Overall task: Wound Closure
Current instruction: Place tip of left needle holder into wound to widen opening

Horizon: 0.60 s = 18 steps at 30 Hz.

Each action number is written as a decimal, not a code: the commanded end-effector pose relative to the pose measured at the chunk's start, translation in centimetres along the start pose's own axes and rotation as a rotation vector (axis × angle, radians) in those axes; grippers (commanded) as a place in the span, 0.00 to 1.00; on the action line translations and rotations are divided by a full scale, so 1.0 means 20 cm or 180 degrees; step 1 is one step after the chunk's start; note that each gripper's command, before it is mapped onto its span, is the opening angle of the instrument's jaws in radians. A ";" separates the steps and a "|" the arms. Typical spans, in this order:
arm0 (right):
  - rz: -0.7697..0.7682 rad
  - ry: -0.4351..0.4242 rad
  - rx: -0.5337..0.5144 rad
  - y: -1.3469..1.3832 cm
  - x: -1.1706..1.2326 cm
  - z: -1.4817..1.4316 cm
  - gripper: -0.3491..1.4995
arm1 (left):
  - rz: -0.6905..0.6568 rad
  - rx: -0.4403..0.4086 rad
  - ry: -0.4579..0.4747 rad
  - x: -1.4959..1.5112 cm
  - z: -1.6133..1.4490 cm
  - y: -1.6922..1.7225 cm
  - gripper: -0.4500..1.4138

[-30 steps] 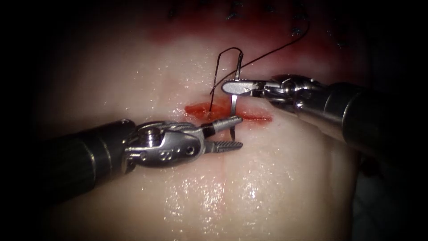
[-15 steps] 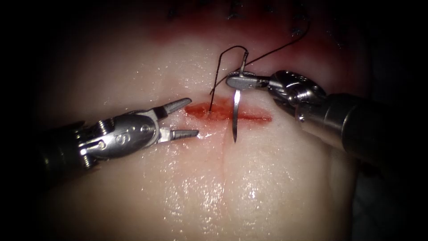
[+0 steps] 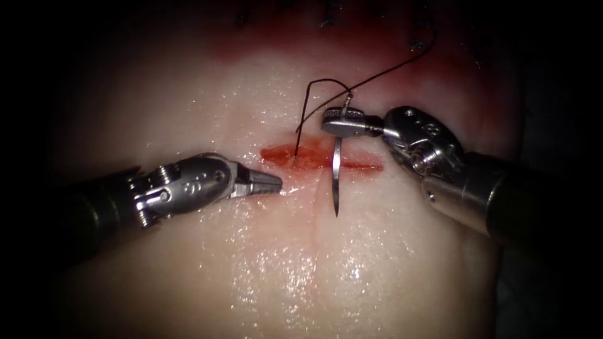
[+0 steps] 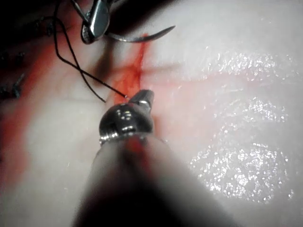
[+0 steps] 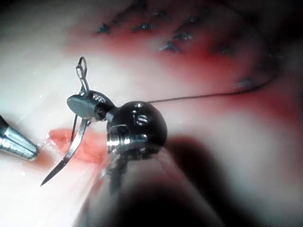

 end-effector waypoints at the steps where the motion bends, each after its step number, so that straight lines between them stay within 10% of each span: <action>1: -0.0020 0.0004 0.0010 0.001 -0.001 0.004 0.00 | 0.0016 0.0002 -0.0047 0.000 0.004 -0.004 0.05; 18: -0.0096 0.0088 0.0040 -0.004 0.002 0.005 0.00 | 0.0026 -0.0117 -0.0596 -0.013 0.024 -0.018 0.05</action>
